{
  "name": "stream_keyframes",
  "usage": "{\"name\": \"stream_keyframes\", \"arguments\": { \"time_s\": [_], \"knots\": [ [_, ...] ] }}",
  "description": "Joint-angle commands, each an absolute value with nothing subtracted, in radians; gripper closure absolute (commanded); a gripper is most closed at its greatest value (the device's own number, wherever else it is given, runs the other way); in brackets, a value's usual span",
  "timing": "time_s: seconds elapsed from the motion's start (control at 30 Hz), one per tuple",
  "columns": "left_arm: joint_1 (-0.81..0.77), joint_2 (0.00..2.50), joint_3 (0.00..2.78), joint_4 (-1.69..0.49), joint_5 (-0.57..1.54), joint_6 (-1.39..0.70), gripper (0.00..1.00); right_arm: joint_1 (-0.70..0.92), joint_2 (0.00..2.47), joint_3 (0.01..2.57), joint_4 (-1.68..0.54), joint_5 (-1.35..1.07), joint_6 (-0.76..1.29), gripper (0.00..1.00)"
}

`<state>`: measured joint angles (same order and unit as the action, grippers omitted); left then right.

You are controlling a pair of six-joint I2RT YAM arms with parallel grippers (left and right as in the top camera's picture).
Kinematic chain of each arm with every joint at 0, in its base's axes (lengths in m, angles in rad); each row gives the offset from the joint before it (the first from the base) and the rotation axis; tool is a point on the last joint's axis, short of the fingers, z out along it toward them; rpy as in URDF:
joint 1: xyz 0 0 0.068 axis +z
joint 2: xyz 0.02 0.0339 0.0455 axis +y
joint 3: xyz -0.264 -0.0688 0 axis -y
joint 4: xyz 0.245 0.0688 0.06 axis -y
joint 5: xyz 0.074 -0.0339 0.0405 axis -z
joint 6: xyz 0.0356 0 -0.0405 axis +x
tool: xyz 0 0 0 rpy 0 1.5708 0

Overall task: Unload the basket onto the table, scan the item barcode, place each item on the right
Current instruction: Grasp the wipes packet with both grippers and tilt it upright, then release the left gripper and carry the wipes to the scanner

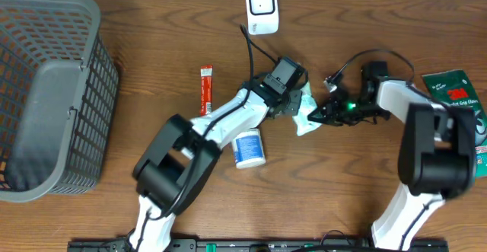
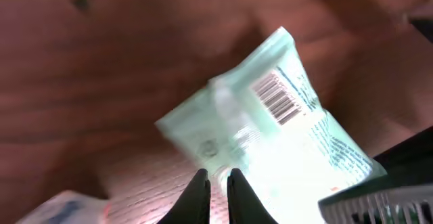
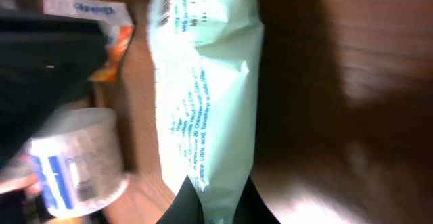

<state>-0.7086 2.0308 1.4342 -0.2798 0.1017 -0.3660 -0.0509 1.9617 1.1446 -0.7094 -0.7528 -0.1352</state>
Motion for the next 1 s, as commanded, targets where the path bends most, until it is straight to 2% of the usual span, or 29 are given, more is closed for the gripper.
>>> {"name": "stream_keyframes", "arguments": {
  "time_s": [0.0,0.17,0.4,0.47,0.5,0.6,0.63,0.7,0.8,0.87,0.97],
  "knots": [
    [-0.704,1.855,1.466,-0.274,0.029,-0.35,0.89,-0.028,1.79,1.164,-0.726,-0.537,-0.152,0.99],
    [-0.647,1.67,1.466,-0.329,0.025,-0.349,0.89,0.057,1.569,1.164,-0.725,-0.361,-0.205,0.99],
    [-0.467,1.425,1.466,-0.53,0.025,-0.348,0.87,0.254,1.338,1.164,-0.679,-0.129,-0.435,0.99],
    [-0.395,1.372,1.466,-0.58,0.025,-0.338,0.83,0.306,1.309,1.164,-0.653,-0.057,-0.477,0.99],
    [-0.352,1.349,1.466,-0.603,0.025,-0.32,0.78,0.333,1.3,1.164,-0.633,-0.02,-0.49,0.99],
    [-0.237,1.309,1.466,-0.652,0.024,-0.296,0.75,0.393,1.299,1.164,-0.59,0.049,-0.533,0.99],
    [-0.202,1.304,1.466,-0.665,0.025,-0.296,0.72,0.41,1.306,1.164,-0.585,0.067,-0.567,0.99],
    [-0.14,1.3,1.466,-0.688,0.025,-0.296,0.53,0.445,1.32,1.164,-0.567,0.134,-0.635,0.99],
    [-0.066,1.303,1.465,-0.718,0.025,-0.296,0.43,0.487,1.347,1.164,-0.512,0.267,-0.688,0.99],
    [-0.037,1.304,1.464,-0.729,0.025,-0.297,0.21,0.503,1.362,1.164,-0.469,0.312,-0.694,0.99],
    [-0.017,1.306,1.464,-0.753,0.025,-0.297,0.19,0.512,1.374,1.164,-0.427,0.31,-0.694,0.99]
  ]
}}
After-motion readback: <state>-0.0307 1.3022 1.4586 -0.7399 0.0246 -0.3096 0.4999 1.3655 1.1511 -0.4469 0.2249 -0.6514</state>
